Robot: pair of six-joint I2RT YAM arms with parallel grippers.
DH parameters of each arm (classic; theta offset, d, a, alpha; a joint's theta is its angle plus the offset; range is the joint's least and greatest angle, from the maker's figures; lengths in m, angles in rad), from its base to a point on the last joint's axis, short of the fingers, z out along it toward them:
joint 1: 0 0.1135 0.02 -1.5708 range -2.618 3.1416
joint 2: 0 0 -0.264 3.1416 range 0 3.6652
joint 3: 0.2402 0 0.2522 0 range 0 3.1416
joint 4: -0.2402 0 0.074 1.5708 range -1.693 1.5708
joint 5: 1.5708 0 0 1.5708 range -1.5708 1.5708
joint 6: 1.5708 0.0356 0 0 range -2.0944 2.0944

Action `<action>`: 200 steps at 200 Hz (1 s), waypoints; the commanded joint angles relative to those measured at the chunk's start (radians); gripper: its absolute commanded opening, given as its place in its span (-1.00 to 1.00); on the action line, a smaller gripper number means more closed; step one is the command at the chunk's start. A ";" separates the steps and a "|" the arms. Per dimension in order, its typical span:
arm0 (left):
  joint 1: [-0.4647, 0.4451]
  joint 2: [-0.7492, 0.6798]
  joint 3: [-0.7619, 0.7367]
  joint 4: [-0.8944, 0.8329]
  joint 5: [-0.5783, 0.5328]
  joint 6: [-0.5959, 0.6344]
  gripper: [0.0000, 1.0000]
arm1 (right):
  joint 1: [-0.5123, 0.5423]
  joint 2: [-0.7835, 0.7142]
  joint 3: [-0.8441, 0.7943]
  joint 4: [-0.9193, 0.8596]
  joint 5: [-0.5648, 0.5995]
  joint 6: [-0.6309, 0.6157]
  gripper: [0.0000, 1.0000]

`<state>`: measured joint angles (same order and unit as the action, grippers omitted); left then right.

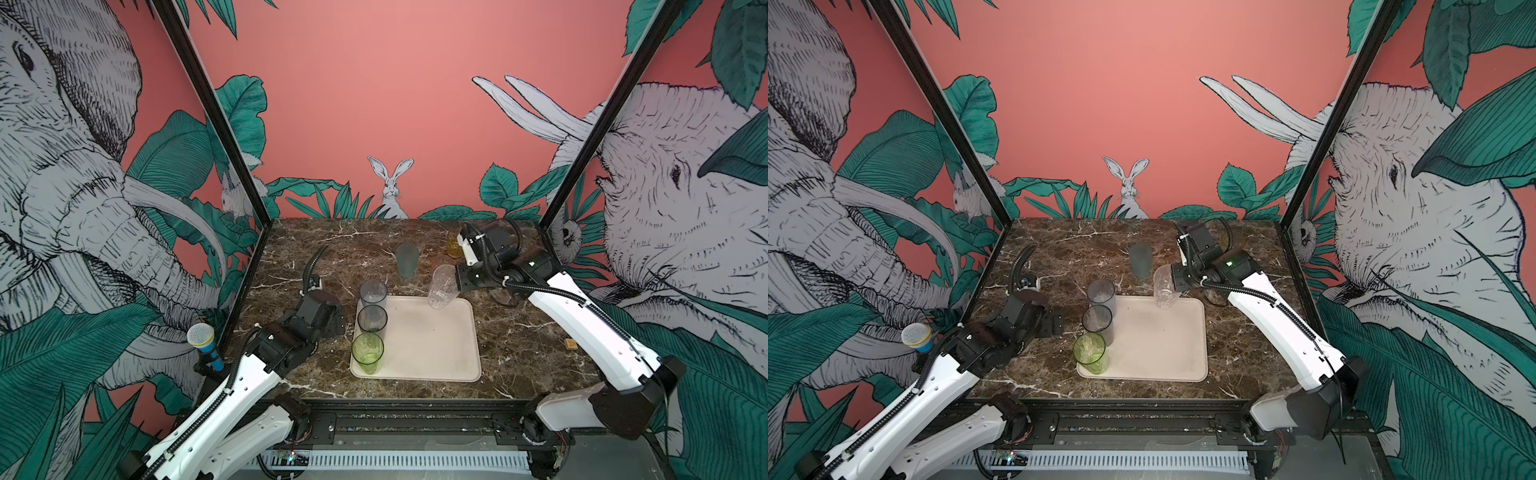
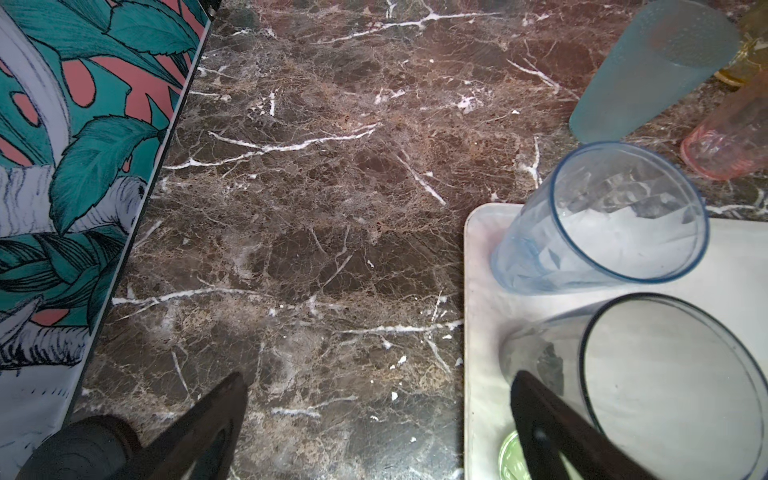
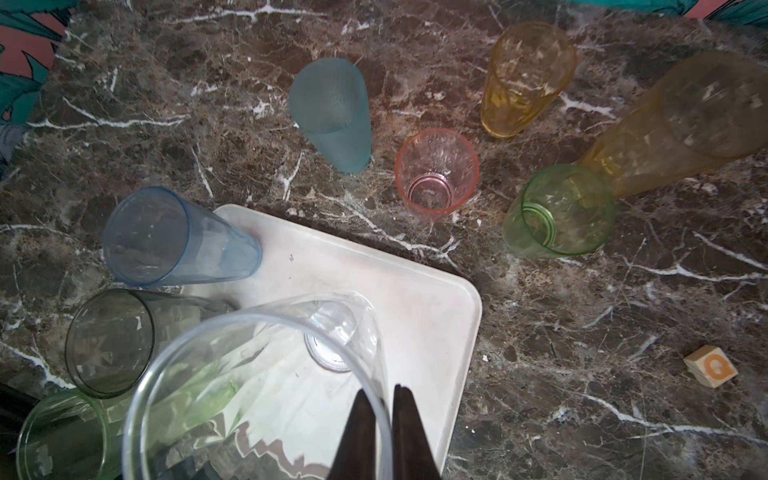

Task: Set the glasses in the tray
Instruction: 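Lift the clear glass and carry it over the tray with the right gripper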

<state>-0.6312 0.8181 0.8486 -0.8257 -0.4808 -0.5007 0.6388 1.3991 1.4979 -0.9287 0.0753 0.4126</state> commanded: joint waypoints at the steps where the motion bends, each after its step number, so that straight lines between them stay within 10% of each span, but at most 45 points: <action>1: 0.007 -0.005 0.009 0.008 -0.017 -0.017 0.99 | 0.029 -0.009 -0.036 0.110 0.034 0.047 -1.00; 200: 0.007 -0.008 -0.011 0.016 -0.013 -0.025 0.99 | 0.097 0.181 -0.150 0.300 0.041 0.052 -1.00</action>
<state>-0.6312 0.8169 0.8482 -0.8230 -0.4805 -0.5053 0.7269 1.5642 1.3582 -0.6796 0.1017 0.4591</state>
